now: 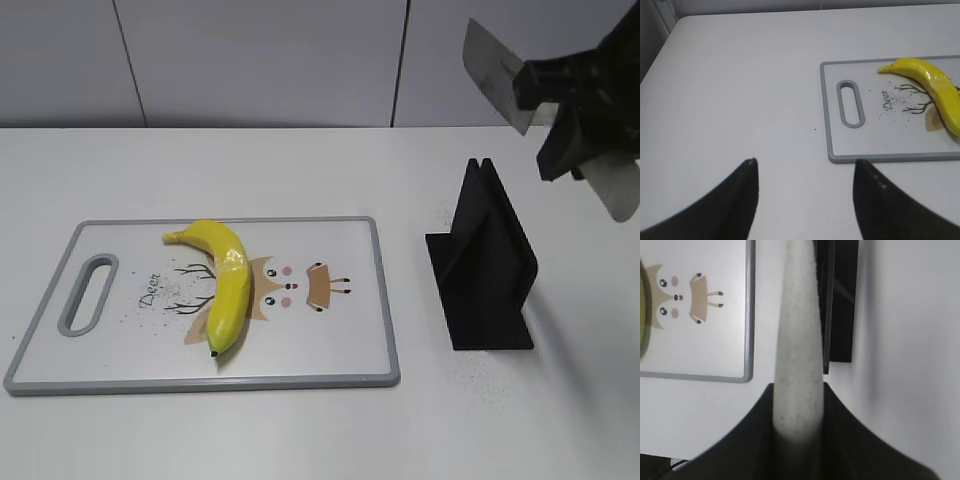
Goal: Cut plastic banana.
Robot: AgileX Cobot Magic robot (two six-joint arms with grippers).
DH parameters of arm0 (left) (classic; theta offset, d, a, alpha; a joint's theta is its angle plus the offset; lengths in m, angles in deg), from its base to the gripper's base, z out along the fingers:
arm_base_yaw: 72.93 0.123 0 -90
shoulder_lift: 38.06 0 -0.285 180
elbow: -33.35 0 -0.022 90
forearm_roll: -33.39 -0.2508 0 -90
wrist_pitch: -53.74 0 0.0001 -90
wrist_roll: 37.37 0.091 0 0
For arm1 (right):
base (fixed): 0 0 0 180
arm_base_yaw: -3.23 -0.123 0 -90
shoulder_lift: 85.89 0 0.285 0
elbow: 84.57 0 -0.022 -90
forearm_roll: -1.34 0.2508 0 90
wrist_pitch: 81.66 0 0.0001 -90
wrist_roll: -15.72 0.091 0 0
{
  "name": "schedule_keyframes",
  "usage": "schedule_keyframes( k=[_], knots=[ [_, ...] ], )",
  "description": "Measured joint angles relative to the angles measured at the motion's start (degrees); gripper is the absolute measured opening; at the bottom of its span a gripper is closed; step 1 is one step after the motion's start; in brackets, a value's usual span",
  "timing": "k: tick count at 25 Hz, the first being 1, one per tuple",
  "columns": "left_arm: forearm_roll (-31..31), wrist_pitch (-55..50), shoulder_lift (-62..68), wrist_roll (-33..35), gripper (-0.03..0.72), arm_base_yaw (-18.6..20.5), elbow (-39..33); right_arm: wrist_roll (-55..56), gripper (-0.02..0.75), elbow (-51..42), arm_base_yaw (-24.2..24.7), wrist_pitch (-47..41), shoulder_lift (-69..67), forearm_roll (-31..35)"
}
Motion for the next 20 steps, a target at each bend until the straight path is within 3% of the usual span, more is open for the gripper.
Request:
schedule_keyframes(
  k=[5, 11, 16, 20],
  knots=[
    [-0.1, 3.2, 4.2, 0.0, 0.571, 0.0, 1.6, -6.7, 0.16, 5.8, -0.1, -0.2, -0.8, -2.2],
    [-0.1, 15.1, 21.5, 2.0, 0.571, -0.1, 4.9, -17.2, 0.16, 16.9, -0.1, -1.7, -8.7, -3.6],
    [5.4, 18.5, 39.8, 13.3, 0.583, -0.1, 12.6, -34.9, 0.16, 24.9, -0.1, -2.5, -17.1, 1.0],
    [13.9, 16.4, 53.1, 25.6, 0.587, -0.1, 22.3, -52.1, 0.16, 28.7, -0.1, -3.4, -22.1, 7.3]
  ],
)
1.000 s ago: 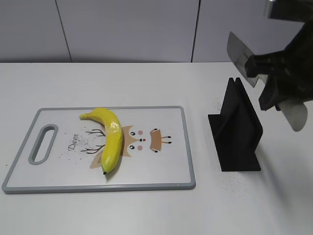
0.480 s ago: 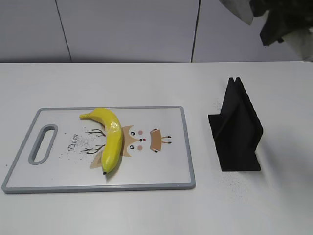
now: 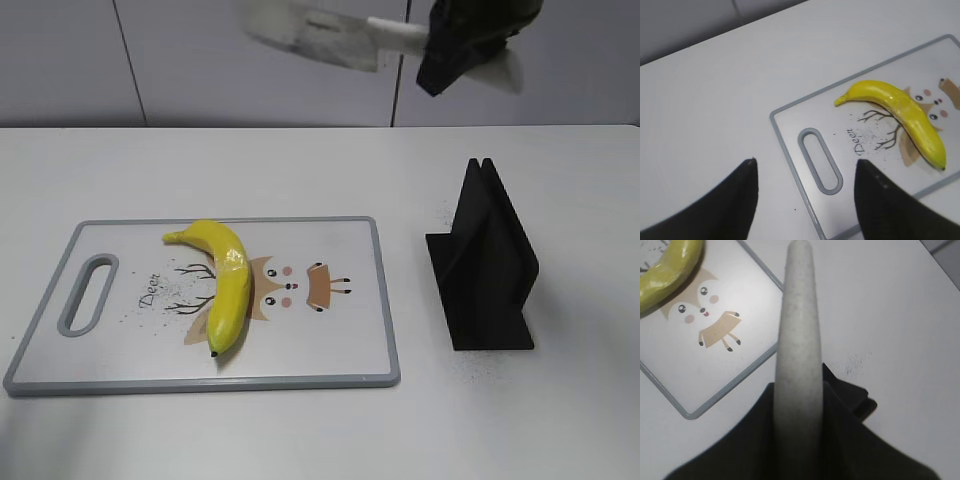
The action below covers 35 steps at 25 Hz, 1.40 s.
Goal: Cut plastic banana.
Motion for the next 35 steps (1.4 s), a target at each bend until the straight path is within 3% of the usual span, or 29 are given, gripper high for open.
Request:
schedule_keyframes(
  k=[5, 10, 17, 22, 25, 30, 35],
  knots=[
    [6.6, -11.2, 14.5, 16.2, 0.587, -0.8, 13.4, -22.5, 0.16, 0.8, 0.0, -0.1, -4.2, 6.9],
    [7.1, -16.7, 26.0, 28.1, 0.587, -5.8, 22.7, -37.0, 0.16, 1.2, 0.0, -2.3, -7.7, 12.6],
    [7.1, -14.9, 35.1, 35.3, 0.587, -14.1, 26.4, -44.7, 0.16, 1.5, 0.0, -4.2, -10.1, 19.0],
    [7.3, -10.7, 39.3, 36.0, 0.568, -16.7, 26.4, -46.1, 0.16, 1.5, 0.0, -4.3, -11.3, 21.3],
    [7.9, -10.2, 41.1, 36.0, 0.456, -16.8, 26.4, -46.1, 0.16, 1.5, 0.0, -4.1, -11.6, 21.2],
    [8.4, -11.2, 43.7, 36.0, 0.087, -16.9, 26.4, -46.0, 0.16, 1.5, 0.0, -2.7, -11.6, 21.2],
    [8.1, -11.6, 45.1, 35.5, 0.041, -17.1, 25.8, -46.2, 0.16, 1.1, 0.1, -2.5, -11.6, 21.9]
  ],
)
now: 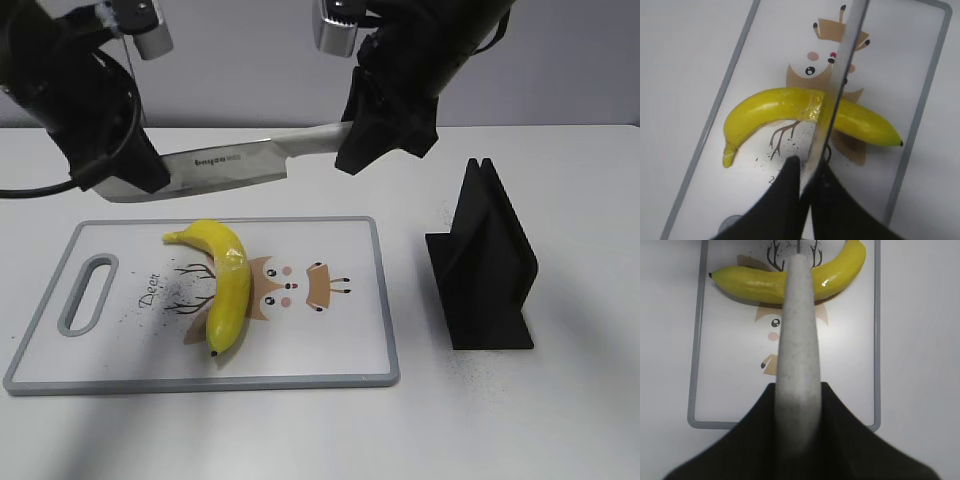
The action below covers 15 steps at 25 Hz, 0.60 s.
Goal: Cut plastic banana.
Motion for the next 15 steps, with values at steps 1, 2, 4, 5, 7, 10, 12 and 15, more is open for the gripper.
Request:
schedule_keyframes(
  k=[1, 2, 4, 5, 7, 10, 12, 15],
  knots=[
    [-0.1, 0.8, 0.1, -0.4, 0.041, -0.1, -0.8, 0.0, 0.16, -0.5, 0.0, 0.5, 0.0, 0.1],
    [0.0, 2.0, 0.3, -0.6, 0.041, -0.3, -1.8, -0.1, 0.16, -1.6, 0.0, 1.3, 0.0, 0.1],
    [0.5, 4.6, 0.5, -0.6, 0.041, -0.5, -4.8, -0.7, 0.16, -4.8, -0.1, 3.9, 0.0, 0.5],
    [0.6, 6.4, 0.7, -0.6, 0.041, -0.8, -6.5, -1.0, 0.16, -6.6, -0.2, 5.9, 0.0, 0.7],
    [0.4, 11.2, 1.4, -0.5, 0.041, -1.3, -10.1, -1.8, 0.162, -11.5, -0.3, 11.6, 0.0, 0.9],
    [0.5, 21.5, 4.6, 0.3, 0.043, -2.2, -14.8, -3.4, 0.173, -17.9, -0.8, 22.1, -1.7, 1.5],
    [0.6, 26.3, 8.8, 0.5, 0.045, -2.9, -16.2, -4.5, 0.173, -19.6, -0.9, 26.0, -4.8, 1.5],
    [0.5, 27.0, 11.2, 0.7, 0.051, -3.2, -15.6, -5.0, 0.175, -19.6, -0.7, 26.8, -7.5, 0.9]
  ],
)
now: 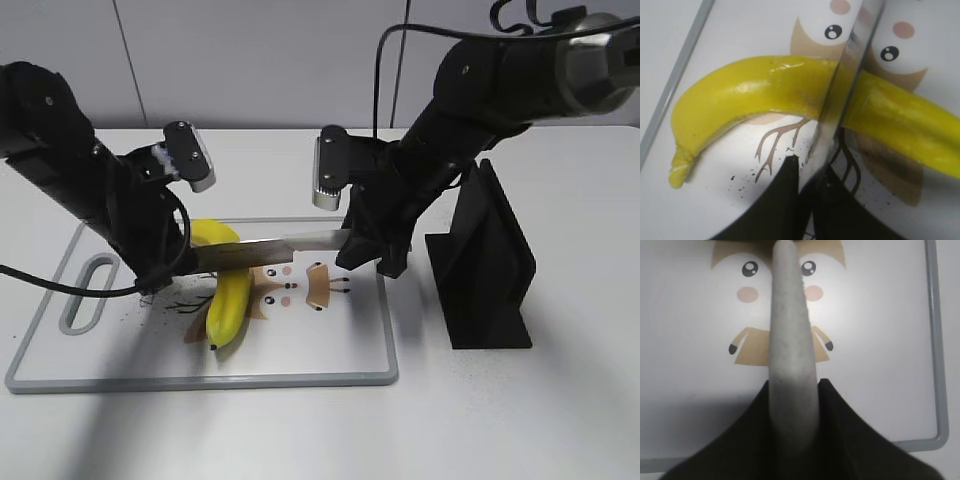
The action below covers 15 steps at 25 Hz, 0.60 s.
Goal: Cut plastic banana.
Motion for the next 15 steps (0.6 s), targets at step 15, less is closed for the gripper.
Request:
schedule_keyframes(
  k=[15],
  knots=[
    [-0.6, -12.0, -9.3, -1.2, 0.045, -0.1, 2.2, 0.4, 0.167, -0.5, -0.3, -6.6, 9.3, -0.4]
  ],
)
